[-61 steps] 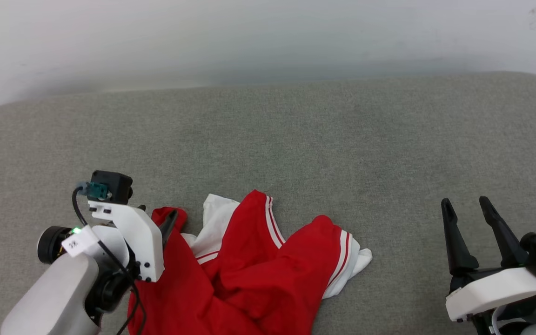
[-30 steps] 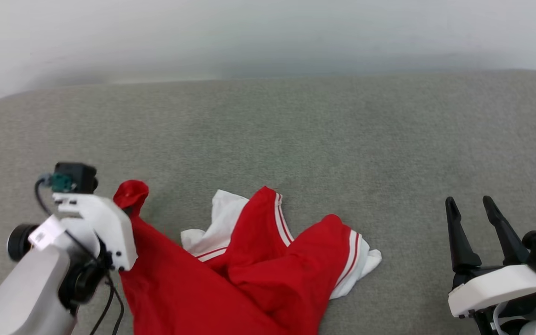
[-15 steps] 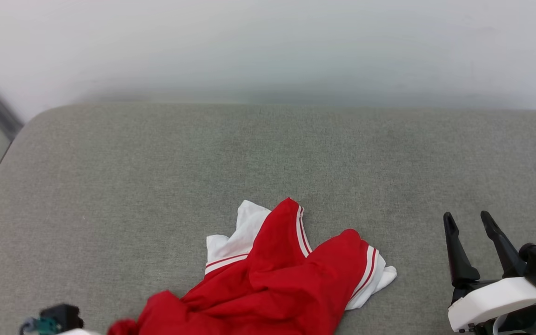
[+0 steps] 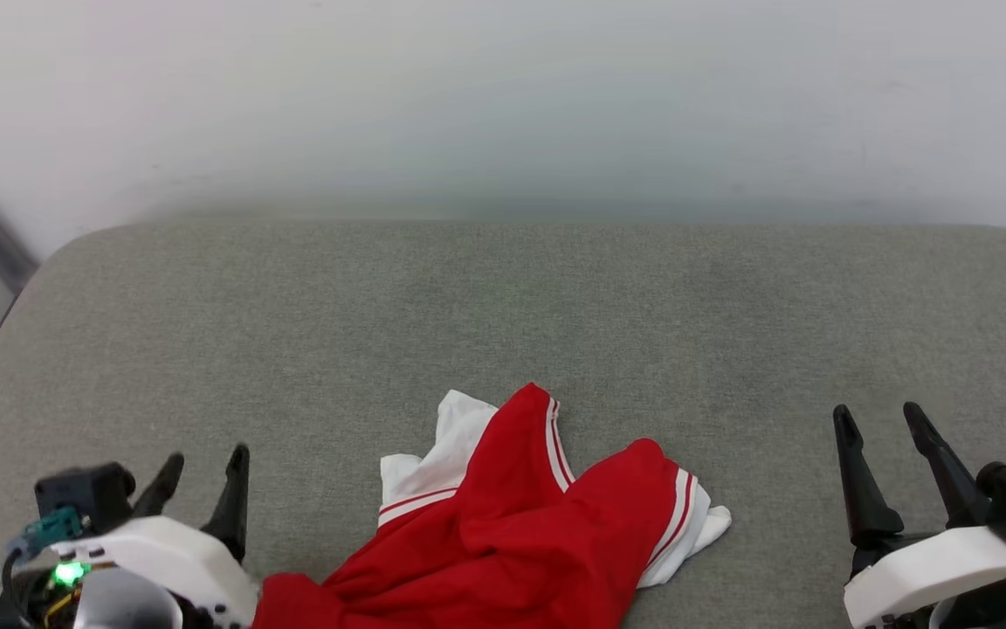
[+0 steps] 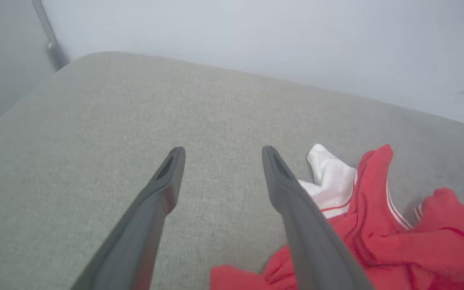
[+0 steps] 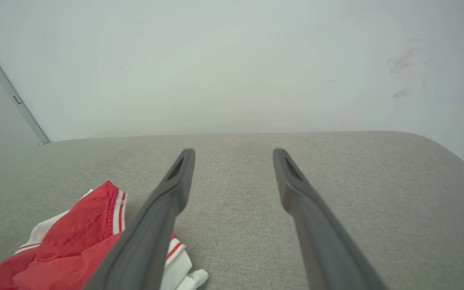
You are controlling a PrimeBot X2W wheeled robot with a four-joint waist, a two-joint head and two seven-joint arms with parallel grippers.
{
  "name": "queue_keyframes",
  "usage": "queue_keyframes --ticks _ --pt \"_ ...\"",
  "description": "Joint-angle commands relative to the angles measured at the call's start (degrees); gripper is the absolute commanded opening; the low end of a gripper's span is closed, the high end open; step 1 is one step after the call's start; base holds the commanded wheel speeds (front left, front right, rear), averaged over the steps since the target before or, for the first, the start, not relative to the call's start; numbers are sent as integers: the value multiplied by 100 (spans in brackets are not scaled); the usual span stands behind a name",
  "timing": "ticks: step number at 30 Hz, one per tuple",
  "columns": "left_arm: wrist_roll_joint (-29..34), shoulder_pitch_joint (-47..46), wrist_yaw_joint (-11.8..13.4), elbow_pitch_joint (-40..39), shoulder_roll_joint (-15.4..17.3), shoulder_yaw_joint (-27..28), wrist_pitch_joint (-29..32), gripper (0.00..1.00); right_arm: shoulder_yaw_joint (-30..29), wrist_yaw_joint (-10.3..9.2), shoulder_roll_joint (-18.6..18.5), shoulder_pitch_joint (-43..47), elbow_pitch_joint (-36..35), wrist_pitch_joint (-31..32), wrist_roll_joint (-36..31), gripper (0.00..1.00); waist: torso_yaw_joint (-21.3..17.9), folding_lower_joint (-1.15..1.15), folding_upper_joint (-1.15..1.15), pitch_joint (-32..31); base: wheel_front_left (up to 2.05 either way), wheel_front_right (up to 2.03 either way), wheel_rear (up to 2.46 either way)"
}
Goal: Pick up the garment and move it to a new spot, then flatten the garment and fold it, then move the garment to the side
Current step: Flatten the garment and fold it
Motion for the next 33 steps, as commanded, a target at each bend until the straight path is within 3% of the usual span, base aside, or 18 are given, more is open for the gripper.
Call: queue_keyframes --ticks 1,4,9,20,27,33 --pt "37 -175 -59 -36 -12 28 -103 100 -8 0 5 55 -17 6 -11 100 -38 1 0 22 0 0 0" --pt "224 -699 -281 33 -53 -59 -297 100 -35 0 6 -3 -56 -26 -6 100 -104 1 0 135 0 0 0" --pt "318 -1718 -706 375 -164 -360 15 100 -22 0 5 -210 -124 -57 -55 100 -288 1 0 466 0 0 0" --pt "-271 -3486 -1848 1687 -187 -1064 2074 100 17 -1 5 -559 79 -307 98 100 -830 1 0 1229 0 0 0" --pt "-529 -4069 -2187 2539 -144 -1534 3561 100 82 -1 5 -727 241 -471 175 100 -1020 1 0 1502 0 0 0" --pt "-521 -4324 -2389 3191 -263 -1968 4263 100 89 0 5 -860 362 -586 214 100 -1063 1 0 1660 0 0 0"
